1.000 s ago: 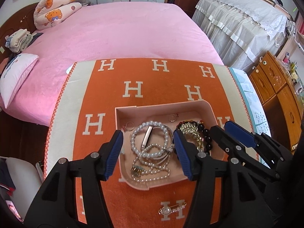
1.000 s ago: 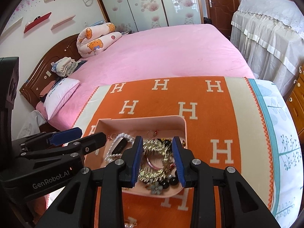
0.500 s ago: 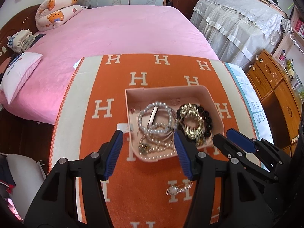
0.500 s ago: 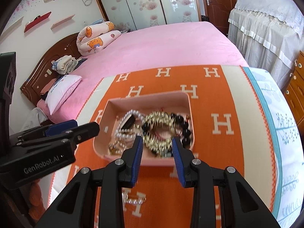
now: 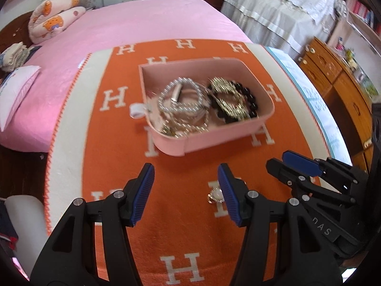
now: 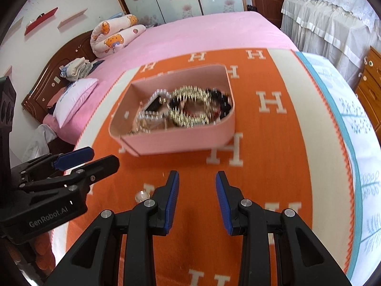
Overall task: Organize jewelry
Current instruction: 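Lift both tools away and close the left tool on the pearl brooch, then hold the pearl brooch with the left tool while the right tool grasps the pearl pin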
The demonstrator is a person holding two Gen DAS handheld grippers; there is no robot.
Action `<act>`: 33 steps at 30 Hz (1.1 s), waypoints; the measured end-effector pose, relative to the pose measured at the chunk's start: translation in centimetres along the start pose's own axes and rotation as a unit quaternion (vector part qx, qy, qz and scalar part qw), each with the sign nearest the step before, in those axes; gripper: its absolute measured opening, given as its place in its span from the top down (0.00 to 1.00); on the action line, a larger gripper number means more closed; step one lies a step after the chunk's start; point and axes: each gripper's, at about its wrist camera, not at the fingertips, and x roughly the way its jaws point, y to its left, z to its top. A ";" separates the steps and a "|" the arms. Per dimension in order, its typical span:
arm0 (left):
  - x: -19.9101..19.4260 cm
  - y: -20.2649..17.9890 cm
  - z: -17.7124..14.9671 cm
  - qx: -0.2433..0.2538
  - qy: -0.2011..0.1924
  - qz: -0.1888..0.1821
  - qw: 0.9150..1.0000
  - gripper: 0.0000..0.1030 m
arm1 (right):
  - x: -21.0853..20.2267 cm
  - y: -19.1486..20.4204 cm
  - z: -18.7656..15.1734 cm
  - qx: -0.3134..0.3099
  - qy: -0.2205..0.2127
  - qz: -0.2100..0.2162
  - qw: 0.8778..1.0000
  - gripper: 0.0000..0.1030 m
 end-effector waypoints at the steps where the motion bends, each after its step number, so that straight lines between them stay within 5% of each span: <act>1: 0.4 -0.3 -0.4 0.008 0.002 -0.008 1.000 0.49 | 0.2 -0.1 -0.2 0.000 0.003 0.000 1.000 0.69; 7: 2.6 -1.7 -1.7 0.052 0.016 -0.031 0.998 0.54 | 1.1 -0.1 -1.5 -0.001 0.014 0.001 1.000 0.69; 22: 4.0 -2.2 -2.3 0.073 0.022 -0.053 0.996 0.64 | 1.9 -1.3 -2.5 0.003 0.013 0.002 1.000 0.69; 28: 3.8 -3.1 -2.4 0.085 0.018 -0.060 0.994 0.83 | 1.9 -1.3 -2.6 0.002 0.010 0.005 1.000 0.69; 33: 3.4 -3.6 -2.6 0.093 0.006 -0.055 0.994 0.84 | 1.8 -1.4 -2.7 0.000 0.009 0.006 1.000 0.69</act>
